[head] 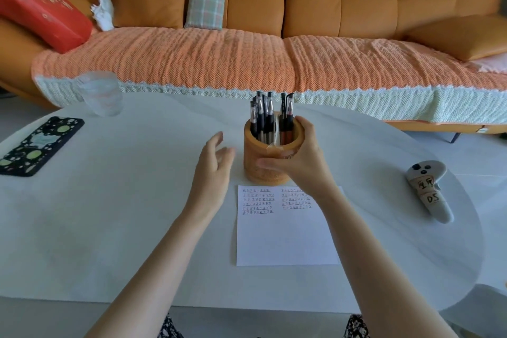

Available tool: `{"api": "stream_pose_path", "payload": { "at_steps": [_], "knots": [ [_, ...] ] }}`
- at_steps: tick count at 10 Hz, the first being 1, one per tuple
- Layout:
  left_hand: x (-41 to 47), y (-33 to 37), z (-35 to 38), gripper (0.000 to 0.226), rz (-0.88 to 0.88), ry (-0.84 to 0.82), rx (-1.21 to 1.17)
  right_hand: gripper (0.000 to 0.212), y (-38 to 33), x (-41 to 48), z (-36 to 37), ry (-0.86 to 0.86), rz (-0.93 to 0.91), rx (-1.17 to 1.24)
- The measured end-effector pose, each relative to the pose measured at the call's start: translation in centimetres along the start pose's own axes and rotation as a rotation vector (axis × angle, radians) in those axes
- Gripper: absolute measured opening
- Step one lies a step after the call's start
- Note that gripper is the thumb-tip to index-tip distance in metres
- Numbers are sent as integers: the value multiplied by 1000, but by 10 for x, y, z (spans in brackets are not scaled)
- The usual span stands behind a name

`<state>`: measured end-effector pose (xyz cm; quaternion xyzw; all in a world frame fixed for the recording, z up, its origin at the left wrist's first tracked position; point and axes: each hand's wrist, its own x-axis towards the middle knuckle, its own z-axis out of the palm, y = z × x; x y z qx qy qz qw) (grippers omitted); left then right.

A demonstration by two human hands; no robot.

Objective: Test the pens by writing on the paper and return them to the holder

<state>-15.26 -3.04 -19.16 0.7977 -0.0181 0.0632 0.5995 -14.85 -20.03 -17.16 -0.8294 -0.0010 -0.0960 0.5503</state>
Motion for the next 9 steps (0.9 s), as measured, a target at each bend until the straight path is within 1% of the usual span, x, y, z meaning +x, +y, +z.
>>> {"api": "stream_pose_path", "payload": {
  "at_steps": [1, 2, 3, 4, 5, 6, 7, 8, 9],
  "knots": [
    [-19, -23, 4, 44, 8, -66, 45, 106, -1, 13, -5, -7, 4, -18],
    [-31, -36, 3, 45, 56, -183, 187, 103, 0, 21, -9, -50, 26, -1],
    [-38, -40, 3, 52, 168, -333, 364, 104, 5, 24, -10, -81, 55, 14],
    [-37, -47, 2, 67, 260, -400, 513, 106, 11, 26, -10, -95, 65, 14],
    [-34, -55, -1, 68, 281, -407, 517, 107, 14, 30, -12, -122, 64, 22],
    [-33, -56, -4, 52, 276, -392, 502, 112, 14, 34, -16, -162, 80, -2],
    [-30, -57, -6, 59, 258, -413, 502, 119, 16, 37, -16, -196, 106, -9],
    [-30, -56, -6, 58, 249, -415, 450, 127, 16, 34, -16, -209, 161, -16],
    [-27, -53, -9, 38, 238, -319, 334, 130, 10, 25, -15, -153, 136, -26]
  ]
}}
